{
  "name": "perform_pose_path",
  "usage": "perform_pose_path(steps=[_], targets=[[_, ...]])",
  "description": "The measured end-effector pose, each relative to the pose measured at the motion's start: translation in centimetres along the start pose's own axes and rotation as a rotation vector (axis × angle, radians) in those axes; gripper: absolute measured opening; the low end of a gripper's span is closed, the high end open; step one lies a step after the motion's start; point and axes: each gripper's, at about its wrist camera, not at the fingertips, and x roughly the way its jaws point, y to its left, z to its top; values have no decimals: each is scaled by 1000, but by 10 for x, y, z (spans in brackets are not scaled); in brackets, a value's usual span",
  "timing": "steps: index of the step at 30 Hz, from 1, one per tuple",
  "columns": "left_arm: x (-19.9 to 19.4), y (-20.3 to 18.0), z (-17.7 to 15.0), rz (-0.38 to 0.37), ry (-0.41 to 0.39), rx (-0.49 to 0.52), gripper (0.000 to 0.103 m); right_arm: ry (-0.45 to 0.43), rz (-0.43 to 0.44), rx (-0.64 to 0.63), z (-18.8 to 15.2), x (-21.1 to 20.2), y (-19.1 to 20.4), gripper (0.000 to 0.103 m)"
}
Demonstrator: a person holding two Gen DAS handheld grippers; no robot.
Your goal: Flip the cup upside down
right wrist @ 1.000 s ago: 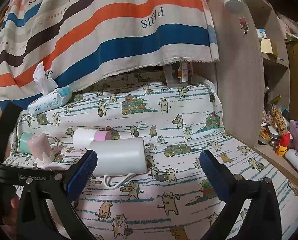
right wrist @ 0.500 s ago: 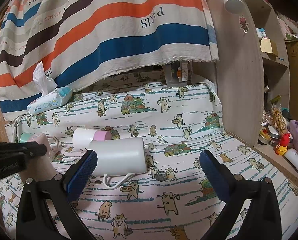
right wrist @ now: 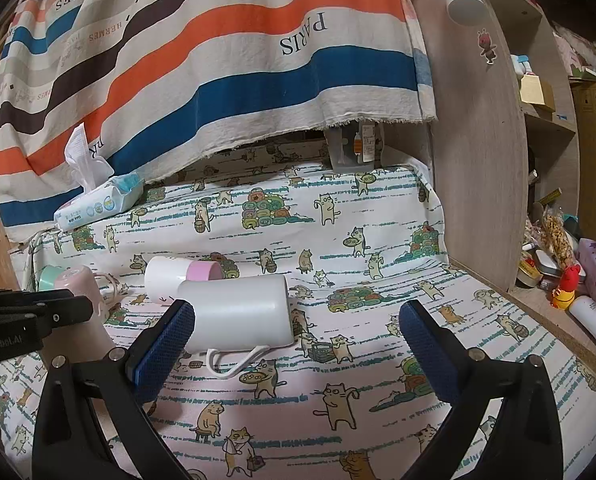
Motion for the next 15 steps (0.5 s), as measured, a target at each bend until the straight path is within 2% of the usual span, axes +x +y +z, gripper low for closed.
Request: perform_pose_path(steps=[3,7,9,13,15], targets=[[-1,8,1,-6,9,-21,33,0,-1,0,0,0,0,103],[-5,13,0,3,-6,-22,48,2,0,0,0,0,1,103],[-5,12,-2,-12,2,-14,48,0,-2,1,0,0,1,103],[3,11,-7,-94,63,-30,46,1,-2,1,0,0,1,103],[2,14,-9,-80,51,-51,46,1,-1,1,0,0,1,103]])
